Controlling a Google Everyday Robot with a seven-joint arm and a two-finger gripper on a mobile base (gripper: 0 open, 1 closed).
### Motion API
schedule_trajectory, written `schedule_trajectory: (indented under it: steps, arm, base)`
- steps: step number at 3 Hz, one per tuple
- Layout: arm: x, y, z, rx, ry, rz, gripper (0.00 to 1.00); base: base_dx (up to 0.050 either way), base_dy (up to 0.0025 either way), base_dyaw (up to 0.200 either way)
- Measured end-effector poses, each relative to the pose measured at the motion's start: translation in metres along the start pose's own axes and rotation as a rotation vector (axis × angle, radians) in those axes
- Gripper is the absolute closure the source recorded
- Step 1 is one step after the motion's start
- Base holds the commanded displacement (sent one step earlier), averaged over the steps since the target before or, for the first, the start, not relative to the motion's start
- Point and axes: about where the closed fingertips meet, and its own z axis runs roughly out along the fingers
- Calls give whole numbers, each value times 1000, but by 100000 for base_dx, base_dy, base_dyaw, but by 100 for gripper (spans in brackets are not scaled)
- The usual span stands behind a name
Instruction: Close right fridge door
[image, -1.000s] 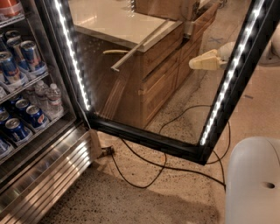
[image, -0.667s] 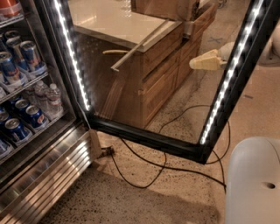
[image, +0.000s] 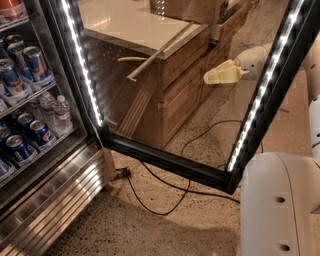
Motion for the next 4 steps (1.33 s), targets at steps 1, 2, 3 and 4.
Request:
schedule_trajectory:
  steps: [1,2,3,4]
  arm:
    - [-13,8,15,-65,-24,4,100]
    - [-19,11,19,-86,-33,16,100]
    - [-25,13,24,-100,-39,14,100]
    - [-28,14,31,-119,-46,11,100]
  base:
    - [0,0,0]
    - [0,0,0]
    - [0,0,0]
    - [0,0,0]
